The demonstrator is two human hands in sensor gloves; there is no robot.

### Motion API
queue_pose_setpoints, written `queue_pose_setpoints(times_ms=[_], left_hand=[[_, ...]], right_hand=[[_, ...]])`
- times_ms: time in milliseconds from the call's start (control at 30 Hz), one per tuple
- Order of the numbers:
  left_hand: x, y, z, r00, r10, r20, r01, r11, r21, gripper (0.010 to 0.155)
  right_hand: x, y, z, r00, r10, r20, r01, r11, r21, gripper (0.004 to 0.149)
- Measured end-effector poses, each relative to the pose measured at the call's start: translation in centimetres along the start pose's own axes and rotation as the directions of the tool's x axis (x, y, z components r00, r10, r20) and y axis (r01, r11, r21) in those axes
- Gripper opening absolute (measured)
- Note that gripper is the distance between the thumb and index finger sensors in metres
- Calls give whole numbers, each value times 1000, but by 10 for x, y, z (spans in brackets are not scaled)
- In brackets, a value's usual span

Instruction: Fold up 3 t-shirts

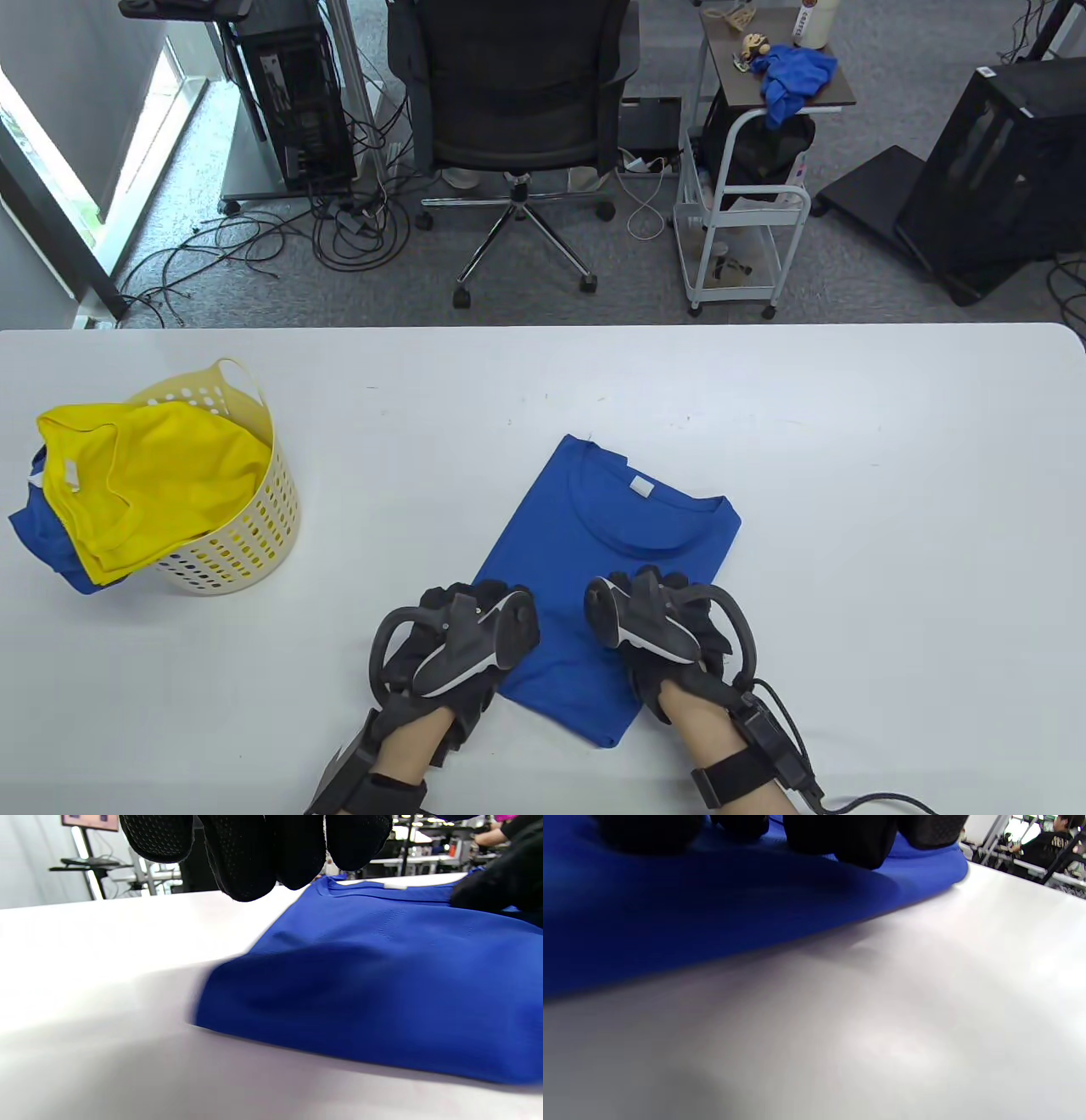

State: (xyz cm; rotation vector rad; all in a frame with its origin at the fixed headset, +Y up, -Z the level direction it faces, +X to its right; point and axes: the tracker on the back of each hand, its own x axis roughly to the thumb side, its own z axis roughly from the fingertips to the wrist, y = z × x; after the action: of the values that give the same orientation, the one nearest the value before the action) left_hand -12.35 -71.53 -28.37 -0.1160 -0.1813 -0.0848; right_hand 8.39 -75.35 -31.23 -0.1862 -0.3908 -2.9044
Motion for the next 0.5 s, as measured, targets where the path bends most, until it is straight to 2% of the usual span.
queue_pose_setpoints(times_ms=[200,267,300,333,367,433,467,500], left_hand=[[-22,-4,-3,995,42,-86,-45,999,-30,64],[-26,-4,-3,994,53,-100,-56,998,-27,64],[-29,-4,-3,992,62,-110,-65,997,-29,64],[-30,-4,-3,991,65,-115,-69,997,-30,64],[-31,-4,-3,990,67,-121,-71,997,-30,63],[-33,-5,-4,989,72,-126,-76,997,-30,64],[-34,-5,-4,989,71,-127,-76,997,-31,63],[-34,-5,-4,989,66,-131,-72,997,-37,63]], right_hand=[[-38,4,-4,989,46,-138,-44,999,18,63],[-45,6,-4,980,101,-171,-102,995,5,63],[-50,3,-1,969,153,-196,-162,986,-30,60],[-52,0,3,967,143,-211,-160,985,-66,58],[-54,-8,10,976,67,-205,-101,982,-161,57],[-52,-17,20,987,-97,-130,57,959,-278,62],[-47,-20,24,980,-187,-68,158,939,-305,66],[-42,-19,26,966,-258,-6,245,926,-288,71]])
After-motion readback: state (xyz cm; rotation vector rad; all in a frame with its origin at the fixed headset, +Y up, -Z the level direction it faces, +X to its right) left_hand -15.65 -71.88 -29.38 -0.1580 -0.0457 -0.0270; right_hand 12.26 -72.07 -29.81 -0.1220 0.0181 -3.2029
